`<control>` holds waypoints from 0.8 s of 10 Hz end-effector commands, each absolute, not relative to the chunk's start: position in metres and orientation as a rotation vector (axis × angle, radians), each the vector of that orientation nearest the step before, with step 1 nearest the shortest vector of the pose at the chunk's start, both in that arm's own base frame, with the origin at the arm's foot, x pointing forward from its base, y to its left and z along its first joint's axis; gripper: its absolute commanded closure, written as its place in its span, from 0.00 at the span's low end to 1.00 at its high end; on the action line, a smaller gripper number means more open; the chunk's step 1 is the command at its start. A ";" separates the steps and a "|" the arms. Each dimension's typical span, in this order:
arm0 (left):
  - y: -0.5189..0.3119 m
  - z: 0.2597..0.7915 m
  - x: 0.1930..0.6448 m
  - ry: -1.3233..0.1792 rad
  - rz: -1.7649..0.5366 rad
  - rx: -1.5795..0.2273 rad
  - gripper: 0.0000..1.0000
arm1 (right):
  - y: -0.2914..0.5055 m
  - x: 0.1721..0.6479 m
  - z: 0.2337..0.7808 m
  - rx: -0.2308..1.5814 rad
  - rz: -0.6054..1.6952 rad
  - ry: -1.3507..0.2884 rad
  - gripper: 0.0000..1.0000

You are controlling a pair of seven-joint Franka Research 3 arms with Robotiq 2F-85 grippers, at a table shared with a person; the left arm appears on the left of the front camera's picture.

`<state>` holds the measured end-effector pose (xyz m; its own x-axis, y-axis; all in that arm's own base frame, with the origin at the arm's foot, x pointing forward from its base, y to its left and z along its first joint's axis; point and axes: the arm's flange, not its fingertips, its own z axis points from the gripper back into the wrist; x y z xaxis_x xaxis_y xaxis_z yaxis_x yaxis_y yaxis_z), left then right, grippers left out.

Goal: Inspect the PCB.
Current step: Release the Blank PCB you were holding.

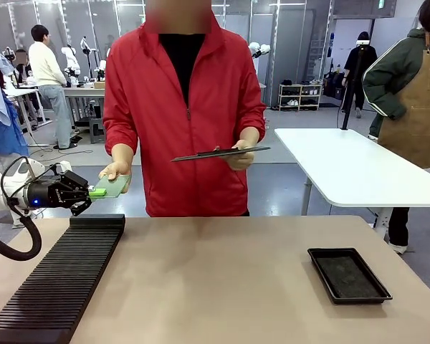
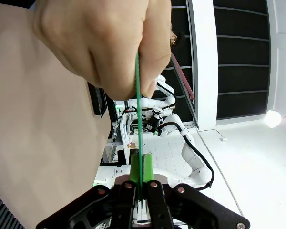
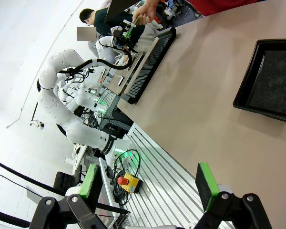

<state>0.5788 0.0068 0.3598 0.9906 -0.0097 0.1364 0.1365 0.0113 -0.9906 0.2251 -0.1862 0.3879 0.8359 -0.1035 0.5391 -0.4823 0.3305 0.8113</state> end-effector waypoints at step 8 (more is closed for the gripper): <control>0.007 0.360 0.577 -0.079 -0.138 -1.558 0.10 | -0.187 0.224 0.388 1.229 0.272 -0.567 0.00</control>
